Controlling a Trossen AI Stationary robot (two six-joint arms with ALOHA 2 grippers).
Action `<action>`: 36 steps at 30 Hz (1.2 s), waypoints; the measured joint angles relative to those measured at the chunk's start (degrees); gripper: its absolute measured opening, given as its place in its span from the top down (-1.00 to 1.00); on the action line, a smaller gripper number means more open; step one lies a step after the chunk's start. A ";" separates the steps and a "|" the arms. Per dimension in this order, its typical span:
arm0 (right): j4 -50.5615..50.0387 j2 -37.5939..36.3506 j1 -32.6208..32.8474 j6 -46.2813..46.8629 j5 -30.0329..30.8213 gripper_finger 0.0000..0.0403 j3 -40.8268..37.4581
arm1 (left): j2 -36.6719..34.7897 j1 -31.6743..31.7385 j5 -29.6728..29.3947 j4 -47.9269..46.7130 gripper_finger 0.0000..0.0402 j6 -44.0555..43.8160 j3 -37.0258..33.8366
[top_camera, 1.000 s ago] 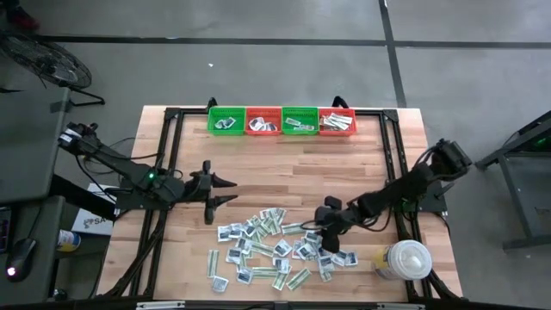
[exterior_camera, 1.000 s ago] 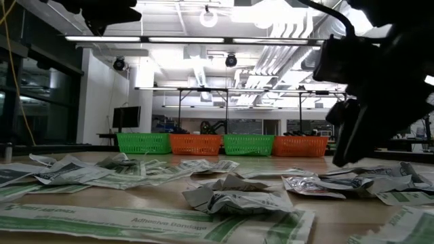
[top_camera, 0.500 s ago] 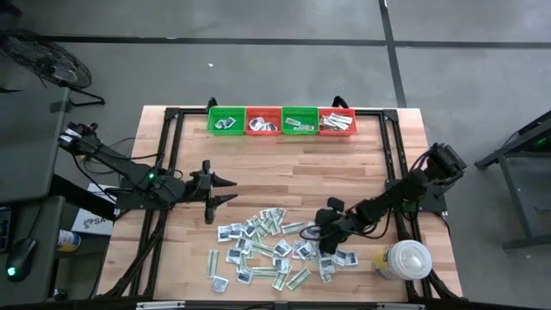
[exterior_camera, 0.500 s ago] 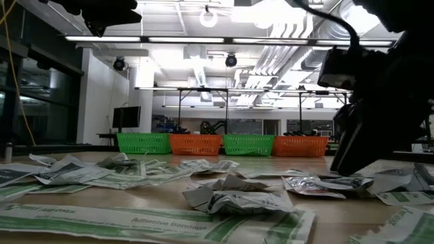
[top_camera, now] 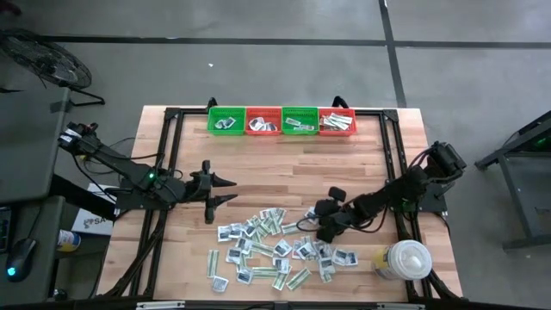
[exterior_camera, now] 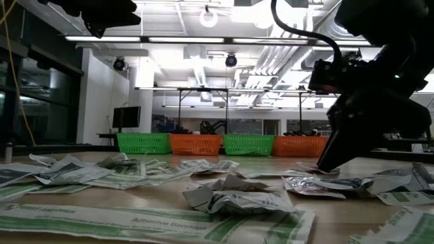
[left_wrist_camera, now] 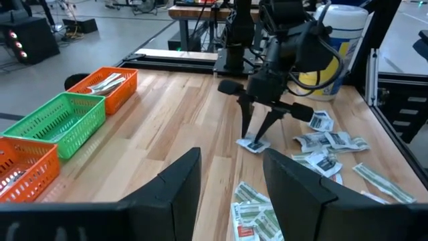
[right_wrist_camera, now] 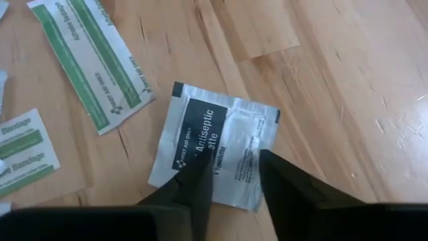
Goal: Pick & Place First Aid Supplies
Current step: Put the gray towelette pack in the left orange bin
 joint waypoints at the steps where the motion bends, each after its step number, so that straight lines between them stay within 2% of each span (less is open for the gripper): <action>1: 0.08 0.00 -0.13 0.04 -0.23 0.52 0.00 | 0.00 0.00 0.02 -0.01 0.20 0.00 0.00; 8: 2.05 0.02 -0.26 -0.07 -0.55 0.95 -0.18 | 0.00 0.00 0.02 -0.43 0.20 -0.01 0.00; 16: 3.10 0.00 -0.27 1.20 -0.08 0.98 0.01 | 0.00 0.01 0.30 -0.43 0.20 0.00 0.00; 22: 1.02 -3.42 -1.55 -1.44 -0.98 0.99 1.76 | 0.04 0.02 -1.14 -0.41 0.20 -0.02 0.02; 29: -3.42 -7.50 -6.53 -9.71 4.11 1.00 6.89 | 2.45 0.82 -9.15 2.92 0.20 -2.15 0.09; 33: -4.53 -8.26 -9.77 -16.62 9.02 1.00 11.70 | 5.87 4.90 -8.03 9.22 0.20 -2.54 0.08; 36: -4.91 -8.22 -11.73 -22.38 13.23 1.00 15.20 | 9.05 8.89 -4.88 14.39 0.20 -2.54 0.11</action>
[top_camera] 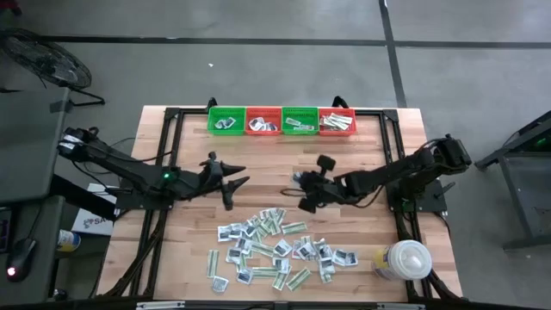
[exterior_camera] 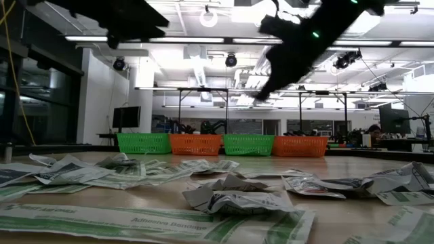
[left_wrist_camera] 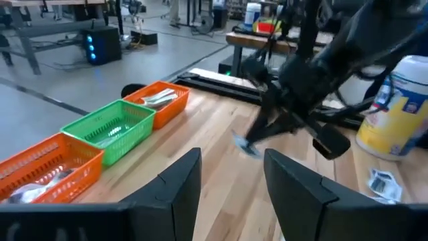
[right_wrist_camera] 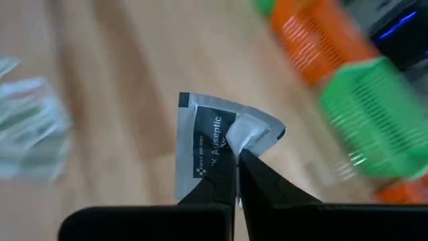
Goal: Pick & Place First Aid Supplies
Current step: Put the gray towelette pack in the left orange bin
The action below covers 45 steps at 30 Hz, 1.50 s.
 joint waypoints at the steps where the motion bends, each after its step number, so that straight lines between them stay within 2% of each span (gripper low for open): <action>1: 0.13 0.00 -0.58 -1.71 1.87 1.00 1.25 | 0.96 1.24 1.32 1.15 0.20 -0.02 -0.02; 5: 0.24 -0.04 -2.57 -9.13 6.82 1.00 5.92 | 4.59 6.32 7.97 7.78 0.20 -0.04 -0.02; 10: 0.65 -0.07 -3.86 -17.65 7.99 1.00 10.13 | 7.63 11.23 13.32 13.24 0.20 -2.36 -0.02; 14: 0.79 -0.08 -4.06 -23.58 7.90 1.00 12.07 | 9.25 14.72 17.05 13.87 0.20 -6.24 -0.02; 16: 0.81 -0.09 -4.07 -26.71 7.57 1.00 12.52 | 10.16 16.47 19.04 14.10 0.20 -9.19 -0.02; 20: 1.07 -0.10 -4.07 -33.57 4.12 1.00 13.20 | 12.14 19.95 27.17 14.87 0.20 -15.07 -0.02; 25: 1.54 -0.10 -4.07 -39.89 -0.41 1.00 13.32 | 15.03 22.24 34.84 20.33 0.20 -17.31 -0.04; 33: 1.51 -0.11 -4.92 -40.92 -3.19 1.00 13.36 | 18.22 22.32 36.60 21.83 0.20 -17.04 3.73; 45: -0.51 -0.11 -4.92 -40.66 -1.51 1.00 13.34 | 25.83 22.32 39.22 20.61 0.20 -16.46 10.40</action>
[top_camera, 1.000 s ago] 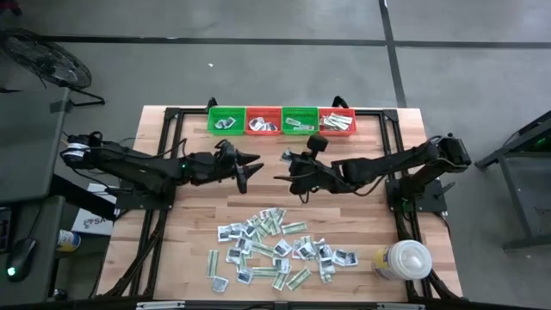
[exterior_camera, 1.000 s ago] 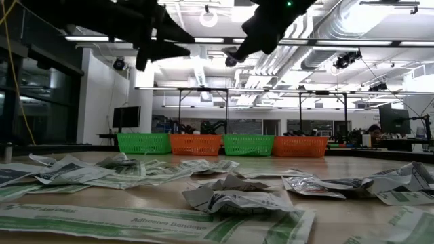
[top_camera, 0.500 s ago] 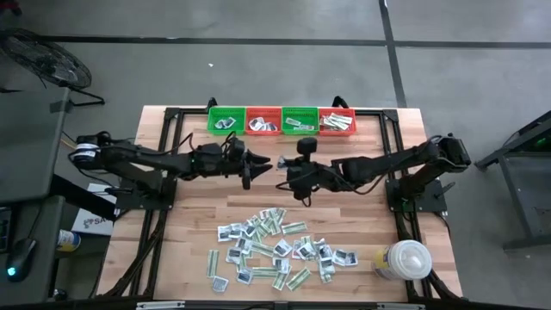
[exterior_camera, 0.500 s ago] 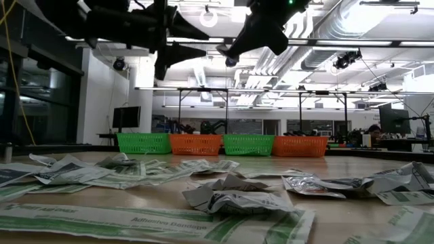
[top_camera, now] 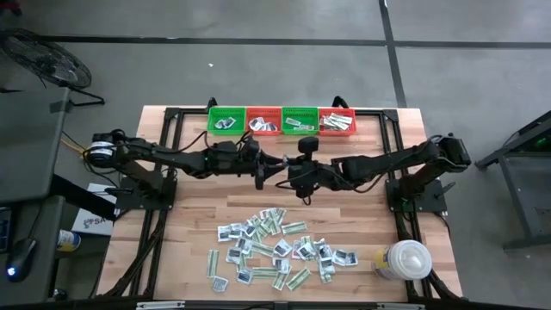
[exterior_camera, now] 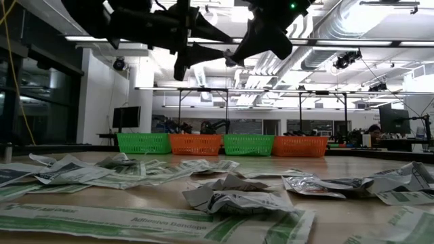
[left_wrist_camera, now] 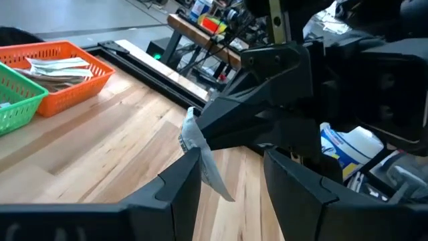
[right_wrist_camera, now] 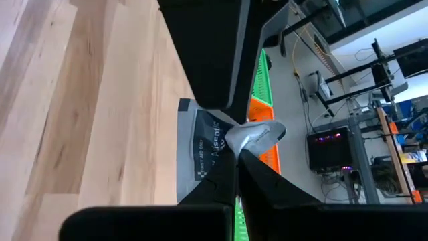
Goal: Pick & Place First Aid Supplies
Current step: Put the gray towelette pack in the left orange bin
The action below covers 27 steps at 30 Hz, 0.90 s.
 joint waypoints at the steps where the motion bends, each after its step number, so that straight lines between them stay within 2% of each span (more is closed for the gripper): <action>1: -0.18 0.00 0.01 0.00 -0.05 1.00 0.00 | 0.06 -0.02 -0.04 -0.36 0.20 0.00 0.09; 9: -2.77 -0.07 0.60 3.12 2.77 1.00 0.04 | 0.22 -0.04 0.35 -1.24 0.20 1.31 0.09; 18: -3.46 -0.85 3.00 3.81 3.64 1.00 0.11 | 0.22 -0.04 -2.32 -1.35 0.20 1.51 0.06; 27: 0.33 -0.87 2.46 3.77 0.36 1.00 0.11 | 0.20 -0.46 -1.09 -1.95 0.20 -0.04 0.06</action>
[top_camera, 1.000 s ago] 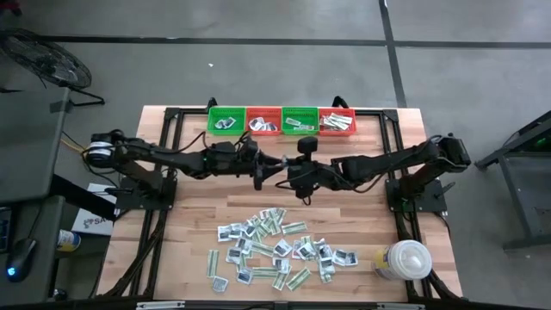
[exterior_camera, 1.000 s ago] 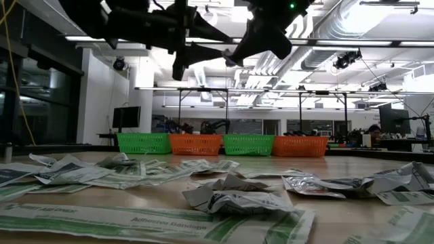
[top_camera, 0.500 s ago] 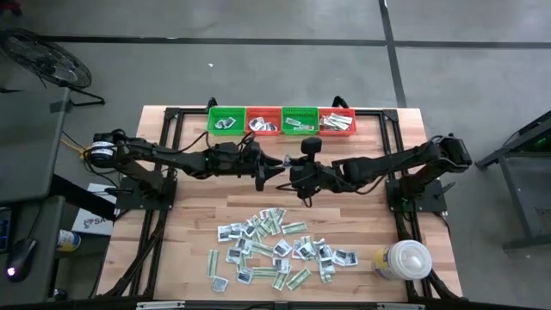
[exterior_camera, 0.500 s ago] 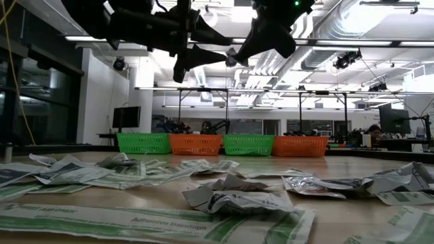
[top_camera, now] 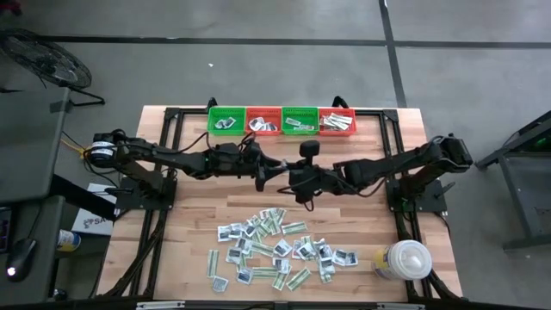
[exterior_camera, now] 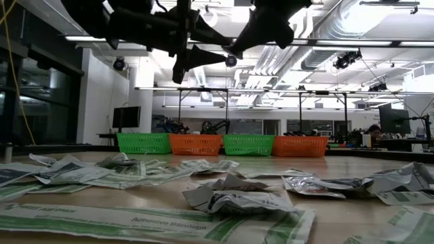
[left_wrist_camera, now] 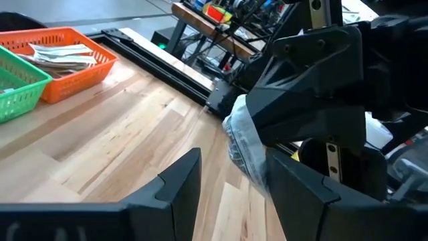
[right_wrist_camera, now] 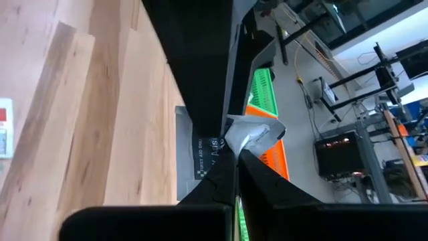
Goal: Pick & Place First Aid Supplies
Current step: Put the gray towelette pack in the left orange bin
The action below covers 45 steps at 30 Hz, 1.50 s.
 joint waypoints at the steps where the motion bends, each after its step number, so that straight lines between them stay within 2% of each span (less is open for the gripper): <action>1: 0.36 0.00 -0.17 -0.03 -0.36 1.00 0.00 | 0.00 -0.06 -0.04 0.03 0.20 -0.01 0.00; 15: 2.69 0.00 -0.69 -0.07 -2.46 1.00 0.00 | 0.33 -0.37 -0.96 0.29 0.24 1.35 -0.07; 19: 2.61 0.00 -0.69 0.06 -3.01 1.00 0.00 | 0.33 -0.39 -0.81 0.36 0.41 1.86 -0.07; 26: 2.52 0.00 -0.67 0.08 -3.08 1.00 -0.01 | 0.35 -0.34 -1.25 0.27 0.94 4.11 -0.07; 32: 2.38 -0.01 -0.68 2.20 -3.70 0.98 -0.06 | 0.35 -0.37 -1.18 -0.46 0.98 5.12 -0.07; 37: 2.23 -0.47 -0.91 8.14 -4.18 0.82 -0.09 | 0.36 -0.31 -1.33 -1.25 0.99 5.77 -0.07; 45: -0.24 -6.32 -5.20 19.27 -4.15 0.30 -0.09 | 0.39 4.84 1.99 -4.65 0.99 8.87 -0.07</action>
